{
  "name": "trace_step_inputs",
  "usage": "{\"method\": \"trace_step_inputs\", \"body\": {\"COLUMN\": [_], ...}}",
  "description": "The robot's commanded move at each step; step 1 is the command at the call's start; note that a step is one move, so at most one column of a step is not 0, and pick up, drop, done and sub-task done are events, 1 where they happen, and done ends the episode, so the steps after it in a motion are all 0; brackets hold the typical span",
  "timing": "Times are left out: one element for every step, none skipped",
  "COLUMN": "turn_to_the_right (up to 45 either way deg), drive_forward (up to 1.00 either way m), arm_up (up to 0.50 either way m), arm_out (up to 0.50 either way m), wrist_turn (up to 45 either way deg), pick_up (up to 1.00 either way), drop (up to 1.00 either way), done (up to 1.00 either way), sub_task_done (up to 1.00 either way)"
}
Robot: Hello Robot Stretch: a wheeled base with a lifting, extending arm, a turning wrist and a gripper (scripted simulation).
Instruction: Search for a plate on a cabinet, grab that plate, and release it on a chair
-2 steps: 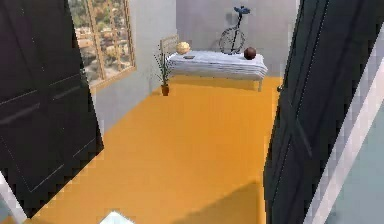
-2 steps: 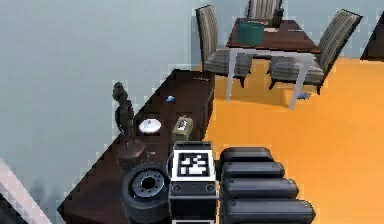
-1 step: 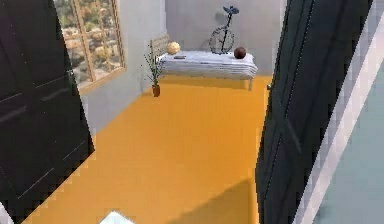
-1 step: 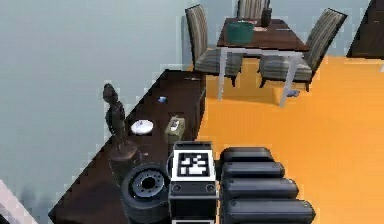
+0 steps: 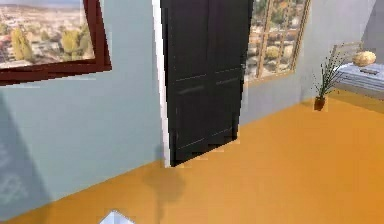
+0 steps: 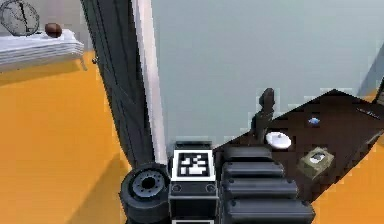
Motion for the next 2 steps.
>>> {"method": "trace_step_inputs", "body": {"turn_to_the_right": [-45.0, -18.0], "drive_forward": [0.00, 0.00], "arm_up": [0.00, 0.00], "arm_out": [0.00, 0.00], "wrist_turn": [0.0, 0.0], "pick_up": [0.00, 0.00], "drop": [0.00, 0.00], "done": [0.00, 0.00], "sub_task_done": [0.00, 0.00]}}
